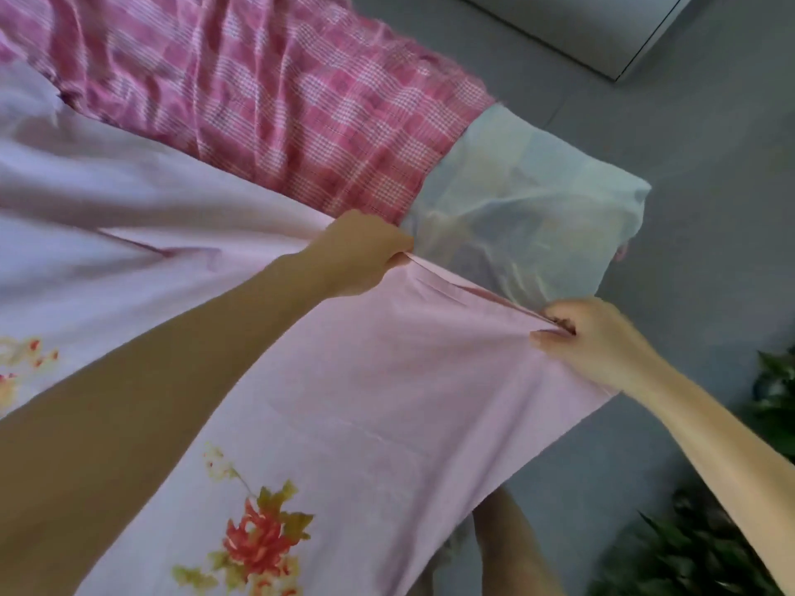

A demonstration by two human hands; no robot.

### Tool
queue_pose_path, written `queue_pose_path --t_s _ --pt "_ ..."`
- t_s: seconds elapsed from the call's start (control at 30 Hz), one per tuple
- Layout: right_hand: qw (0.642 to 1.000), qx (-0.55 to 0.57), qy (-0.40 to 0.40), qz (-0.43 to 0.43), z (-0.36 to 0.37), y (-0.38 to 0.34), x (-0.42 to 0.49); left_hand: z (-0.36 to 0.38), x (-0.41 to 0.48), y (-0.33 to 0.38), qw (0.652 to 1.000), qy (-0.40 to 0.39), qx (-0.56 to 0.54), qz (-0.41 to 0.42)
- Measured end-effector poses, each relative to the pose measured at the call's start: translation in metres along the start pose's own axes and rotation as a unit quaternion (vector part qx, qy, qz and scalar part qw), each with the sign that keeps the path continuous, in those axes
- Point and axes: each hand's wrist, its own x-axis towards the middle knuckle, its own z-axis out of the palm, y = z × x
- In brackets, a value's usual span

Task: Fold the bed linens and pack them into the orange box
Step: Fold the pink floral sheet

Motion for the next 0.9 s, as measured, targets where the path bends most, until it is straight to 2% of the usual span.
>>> queue_pose_path --t_s 0.07,0.17,0.2,0.3,0.33,0.4,0.57,0.73,0.9 --pt "0.999 -0.036 0.003 0.030 0.017 0.020 0.015 0.018 0.023 0.005 0.997 -0.052 0.052 -0.006" --pt "0.996 -0.064 0.000 0.069 0.049 0.039 0.033 0.045 0.036 0.006 0.994 -0.046 0.065 -0.069" --pt "0.995 -0.064 0.025 0.070 0.055 0.041 0.034 0.051 0.035 0.006 0.993 -0.022 0.058 -0.097" --pt "0.971 -0.126 0.200 0.032 0.067 0.045 0.021 0.062 0.027 0.004 0.992 0.062 0.021 -0.109" --pt "0.960 -0.131 0.244 0.032 0.069 0.045 0.015 0.064 0.021 0.000 0.993 0.066 0.015 -0.098" --pt "0.957 -0.077 0.276 0.038 0.076 0.051 0.005 0.072 0.016 -0.007 0.995 0.032 0.037 -0.085" --pt "0.972 -0.012 0.233 0.037 0.092 0.059 0.008 0.066 0.009 -0.021 0.986 -0.047 0.117 -0.110" --pt "0.977 -0.063 0.202 0.031 0.085 0.060 0.019 0.051 0.002 -0.044 0.955 -0.126 0.243 -0.111" --pt "0.981 -0.079 0.165 0.070 0.078 0.055 0.029 0.035 -0.009 -0.085 0.962 -0.100 0.172 -0.188"
